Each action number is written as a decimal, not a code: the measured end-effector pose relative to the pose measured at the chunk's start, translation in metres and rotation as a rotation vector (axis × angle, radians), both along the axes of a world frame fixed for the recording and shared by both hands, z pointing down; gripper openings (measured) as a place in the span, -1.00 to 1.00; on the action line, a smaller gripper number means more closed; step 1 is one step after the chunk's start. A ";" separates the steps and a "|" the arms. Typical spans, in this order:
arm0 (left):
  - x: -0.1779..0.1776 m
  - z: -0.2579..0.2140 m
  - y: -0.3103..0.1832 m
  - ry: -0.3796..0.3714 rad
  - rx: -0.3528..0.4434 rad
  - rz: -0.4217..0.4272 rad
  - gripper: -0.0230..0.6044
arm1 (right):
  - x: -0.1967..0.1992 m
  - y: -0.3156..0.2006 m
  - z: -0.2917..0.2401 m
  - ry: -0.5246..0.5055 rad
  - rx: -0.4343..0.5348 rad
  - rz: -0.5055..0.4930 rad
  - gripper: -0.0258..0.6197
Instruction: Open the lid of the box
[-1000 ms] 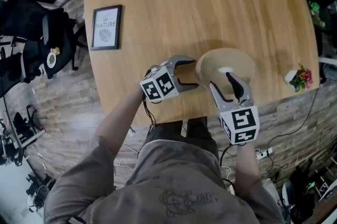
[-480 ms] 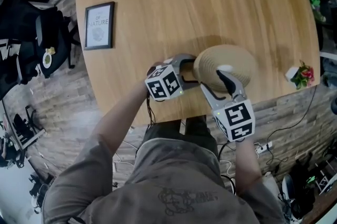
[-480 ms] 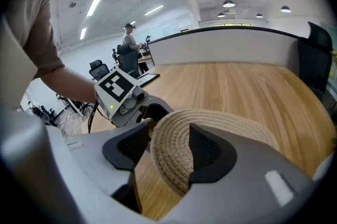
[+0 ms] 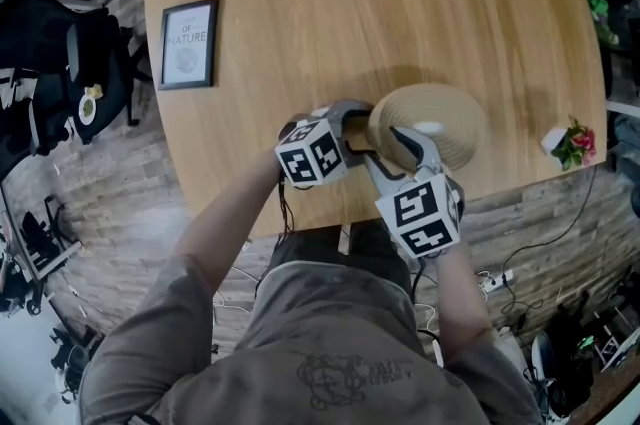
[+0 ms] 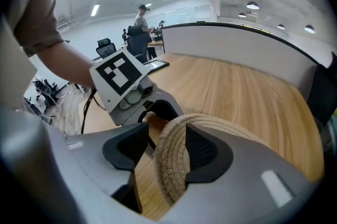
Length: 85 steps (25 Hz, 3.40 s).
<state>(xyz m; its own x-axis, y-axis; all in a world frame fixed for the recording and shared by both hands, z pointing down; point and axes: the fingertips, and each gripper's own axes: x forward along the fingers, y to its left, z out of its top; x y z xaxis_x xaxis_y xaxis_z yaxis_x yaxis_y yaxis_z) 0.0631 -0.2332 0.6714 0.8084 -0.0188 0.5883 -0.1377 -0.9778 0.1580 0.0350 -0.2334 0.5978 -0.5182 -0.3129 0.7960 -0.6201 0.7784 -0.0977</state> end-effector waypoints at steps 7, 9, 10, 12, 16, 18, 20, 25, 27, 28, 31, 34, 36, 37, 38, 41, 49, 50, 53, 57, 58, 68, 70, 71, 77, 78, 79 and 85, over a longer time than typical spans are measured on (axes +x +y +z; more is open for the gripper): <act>0.002 0.000 0.000 0.005 0.012 -0.003 0.08 | -0.001 -0.014 0.019 0.105 0.039 0.111 -0.22; 0.001 0.000 0.000 0.005 0.015 -0.004 0.08 | 0.000 -0.016 0.021 0.128 0.069 0.108 -0.23; 0.001 0.000 0.000 0.005 0.016 -0.005 0.08 | -0.001 -0.016 0.022 0.135 0.082 0.099 -0.23; 0.000 0.000 -0.001 0.005 0.018 -0.005 0.08 | -0.003 -0.015 0.022 0.146 0.103 0.075 -0.28; 0.000 0.000 0.000 0.006 0.022 -0.009 0.09 | -0.004 -0.012 0.021 0.151 0.129 0.040 -0.41; 0.000 0.000 0.000 0.007 0.022 -0.010 0.09 | -0.004 -0.012 0.018 0.137 0.130 0.038 -0.46; 0.000 0.000 0.000 0.009 0.023 -0.010 0.09 | -0.002 -0.012 0.011 0.107 0.140 0.045 -0.50; -0.001 0.001 -0.001 0.004 0.019 -0.016 0.09 | 0.009 -0.020 -0.036 -0.061 0.188 0.114 -0.60; -0.001 0.002 0.000 0.000 0.010 -0.024 0.08 | 0.020 -0.022 -0.057 -0.129 0.208 0.158 -0.61; -0.001 0.002 0.000 -0.002 0.006 -0.029 0.08 | 0.026 -0.024 -0.068 -0.161 0.220 0.182 -0.61; 0.000 -0.004 -0.002 -0.012 -0.020 -0.063 0.05 | 0.049 -0.028 -0.094 -0.250 0.256 0.260 -0.62; -0.004 -0.003 0.000 -0.025 -0.046 -0.133 0.00 | 0.080 -0.031 -0.112 -0.316 0.276 0.374 -0.62; -0.006 0.000 0.001 -0.033 -0.050 -0.174 -0.02 | 0.108 -0.032 -0.120 -0.355 0.277 0.484 -0.63; -0.007 0.000 0.001 -0.038 -0.059 -0.192 -0.03 | 0.123 -0.032 -0.121 -0.371 0.269 0.546 -0.63; -0.007 -0.001 0.002 -0.043 -0.071 -0.207 -0.05 | 0.138 -0.032 -0.121 -0.387 0.254 0.607 -0.63; -0.010 -0.002 0.002 -0.051 -0.099 -0.239 -0.10 | 0.174 -0.030 -0.118 -0.461 0.193 0.763 -0.63; -0.034 -0.035 -0.009 -0.024 -0.017 -0.339 -0.15 | 0.190 -0.029 -0.140 -0.572 0.185 0.810 -0.63; -0.039 -0.044 -0.012 -0.021 0.000 -0.362 -0.15 | 0.187 -0.030 -0.149 -0.583 0.198 0.794 -0.63; -0.049 -0.084 -0.024 -0.008 0.072 -0.434 -0.17 | 0.180 -0.033 -0.183 -0.595 0.265 0.742 -0.63; -0.063 -0.161 -0.050 0.089 0.187 -0.565 -0.24 | 0.172 -0.033 -0.240 -0.613 0.399 0.686 -0.63; -0.066 -0.183 -0.055 0.116 0.219 -0.587 -0.24 | 0.170 -0.033 -0.256 -0.621 0.434 0.672 -0.63; -0.072 -0.388 -0.052 0.359 0.524 -0.681 -0.57 | 0.162 0.000 -0.393 -0.642 0.755 0.535 -0.63; -0.074 -0.414 -0.041 0.403 0.535 -0.703 -0.57 | 0.160 0.009 -0.411 -0.645 0.801 0.513 -0.63; -0.076 -0.425 -0.036 0.417 0.546 -0.705 -0.57 | 0.158 0.013 -0.418 -0.646 0.820 0.502 -0.63; -0.087 -0.459 -0.008 0.424 0.649 -0.721 -0.78 | 0.148 0.040 -0.446 -0.615 0.907 0.424 -0.63; -0.088 -0.461 -0.004 0.425 0.655 -0.721 -0.78 | 0.146 0.043 -0.448 -0.605 0.920 0.415 -0.63; -0.088 -0.461 0.000 0.428 0.658 -0.718 -0.78 | 0.144 0.046 -0.449 -0.595 0.930 0.408 -0.63; -0.088 -0.448 0.011 0.395 0.658 -0.714 -0.92 | 0.145 0.052 -0.431 -0.581 0.888 0.425 -0.63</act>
<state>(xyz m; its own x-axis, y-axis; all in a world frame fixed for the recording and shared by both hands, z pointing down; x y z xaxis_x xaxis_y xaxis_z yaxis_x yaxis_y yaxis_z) -0.0245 -0.2221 0.2235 0.6160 -0.7876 -0.0140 -0.7709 -0.5991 -0.2161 0.1802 -0.1809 0.1671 -0.4533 -0.8834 -0.1187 -0.8907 0.4539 0.0242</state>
